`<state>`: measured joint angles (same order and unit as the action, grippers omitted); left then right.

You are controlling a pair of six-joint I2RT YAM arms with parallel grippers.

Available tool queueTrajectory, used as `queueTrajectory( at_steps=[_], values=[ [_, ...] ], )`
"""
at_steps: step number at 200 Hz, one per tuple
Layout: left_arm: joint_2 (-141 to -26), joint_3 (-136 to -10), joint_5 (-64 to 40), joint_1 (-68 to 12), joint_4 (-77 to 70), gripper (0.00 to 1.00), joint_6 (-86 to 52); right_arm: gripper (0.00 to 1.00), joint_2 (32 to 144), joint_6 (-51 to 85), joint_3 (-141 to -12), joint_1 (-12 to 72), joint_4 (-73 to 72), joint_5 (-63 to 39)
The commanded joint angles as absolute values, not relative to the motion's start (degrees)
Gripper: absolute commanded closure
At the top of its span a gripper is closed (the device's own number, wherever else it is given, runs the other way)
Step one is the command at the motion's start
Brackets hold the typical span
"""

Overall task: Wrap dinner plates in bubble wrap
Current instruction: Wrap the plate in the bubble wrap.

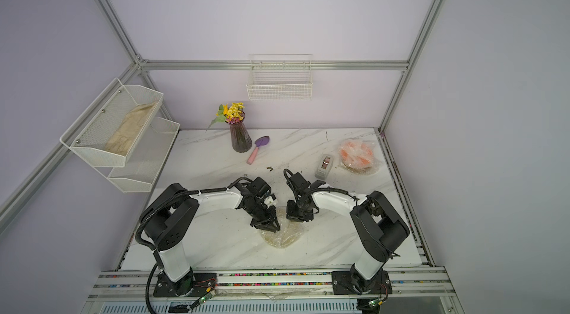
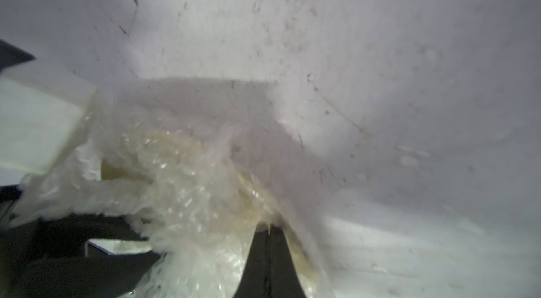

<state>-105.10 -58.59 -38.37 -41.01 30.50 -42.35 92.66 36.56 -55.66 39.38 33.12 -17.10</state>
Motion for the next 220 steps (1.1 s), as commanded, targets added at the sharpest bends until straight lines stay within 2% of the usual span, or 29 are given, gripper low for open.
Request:
queueTrajectory(
  at_steps=[1, 21, 35, 68, 102, 118, 168, 220],
  values=[
    [-109.34, -57.23, -30.49, -41.74, 31.84, 0.78, -41.00, 1.00, 87.30, 37.39, -58.09, 39.20, 34.47, -19.35],
    [-108.97, -57.15, -30.32, -41.75, 31.90, 0.78, -40.83, 1.00, 88.38, 44.36, -54.17, 39.20, 18.56, -35.69],
    [-108.98, -57.18, -30.28, -41.75, 31.94, 0.78, -40.87, 1.00, 90.60, 46.18, -52.47, 39.20, 14.81, -39.41],
    [-108.55, -57.11, -29.73, -41.75, 32.32, 0.78, -40.62, 1.00, 96.18, 43.53, -49.77, 36.79, 17.18, -37.84],
    [-107.76, -58.76, -26.45, -41.33, 36.93, 0.79, -37.80, 1.00, 99.14, 38.65, -47.57, 35.64, 24.72, -23.60],
    [-107.42, -59.66, -24.64, -40.09, 39.30, 0.79, -35.90, 1.00, 98.44, 40.01, -44.45, 35.62, 22.61, -23.10],
    [-106.90, -65.60, -21.07, -35.22, 46.28, 0.78, -29.07, 1.00, 89.19, 57.08, -32.97, 38.81, 6.93, -26.11],
    [-98.94, -70.03, -25.60, -38.54, 46.29, 0.74, -35.65, 1.00, 92.80, 59.84, -31.77, 39.29, 1.40, -25.84]
  ],
)
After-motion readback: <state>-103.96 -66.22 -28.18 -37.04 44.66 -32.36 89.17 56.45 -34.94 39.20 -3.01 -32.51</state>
